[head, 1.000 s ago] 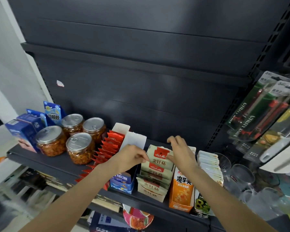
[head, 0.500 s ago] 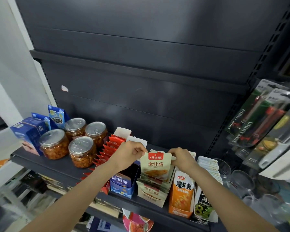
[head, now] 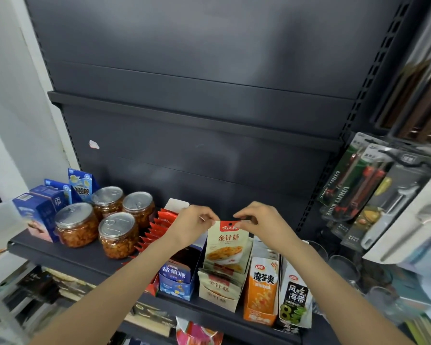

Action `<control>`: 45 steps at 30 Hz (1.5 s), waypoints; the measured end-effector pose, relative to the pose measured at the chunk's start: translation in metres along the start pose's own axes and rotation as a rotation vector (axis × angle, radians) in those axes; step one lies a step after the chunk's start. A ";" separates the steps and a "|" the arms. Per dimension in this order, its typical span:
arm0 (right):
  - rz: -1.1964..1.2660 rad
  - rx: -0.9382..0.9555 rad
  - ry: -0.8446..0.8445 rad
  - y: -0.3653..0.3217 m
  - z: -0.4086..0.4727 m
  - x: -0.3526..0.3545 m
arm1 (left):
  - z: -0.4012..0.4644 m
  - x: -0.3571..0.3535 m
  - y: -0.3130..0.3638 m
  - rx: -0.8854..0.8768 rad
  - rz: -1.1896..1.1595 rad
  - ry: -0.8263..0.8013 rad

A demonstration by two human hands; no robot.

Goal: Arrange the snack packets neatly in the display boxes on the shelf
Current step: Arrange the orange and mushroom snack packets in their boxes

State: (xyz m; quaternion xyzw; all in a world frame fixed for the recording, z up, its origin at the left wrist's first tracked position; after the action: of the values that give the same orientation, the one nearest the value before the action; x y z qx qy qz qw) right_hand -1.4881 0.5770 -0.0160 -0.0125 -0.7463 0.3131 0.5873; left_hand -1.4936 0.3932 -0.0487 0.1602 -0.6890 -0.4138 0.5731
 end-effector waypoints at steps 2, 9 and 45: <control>-0.084 -0.024 0.001 -0.005 -0.003 -0.002 | -0.001 0.000 0.006 -0.058 -0.046 -0.015; 0.092 0.022 0.304 0.005 -0.019 0.019 | -0.013 -0.001 -0.008 0.295 -0.419 -0.030; 0.547 0.125 0.409 0.017 -0.049 0.005 | -0.049 0.005 -0.019 0.115 -0.972 0.038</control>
State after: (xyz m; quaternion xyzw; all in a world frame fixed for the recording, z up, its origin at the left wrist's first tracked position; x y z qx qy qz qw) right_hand -1.4523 0.6150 -0.0141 -0.2387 -0.5613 0.4951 0.6187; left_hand -1.4548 0.3595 -0.0593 0.5022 -0.5457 -0.5917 0.3160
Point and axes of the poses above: each hand's wrist, its own z-axis towards the middle knuckle, its own x-axis out of the back of the hand, y = z × x, the point moved 3 cm from there along z, towards the middle knuckle, and after that the axes turned 14 degrees about -y, right-handed, at the moved point
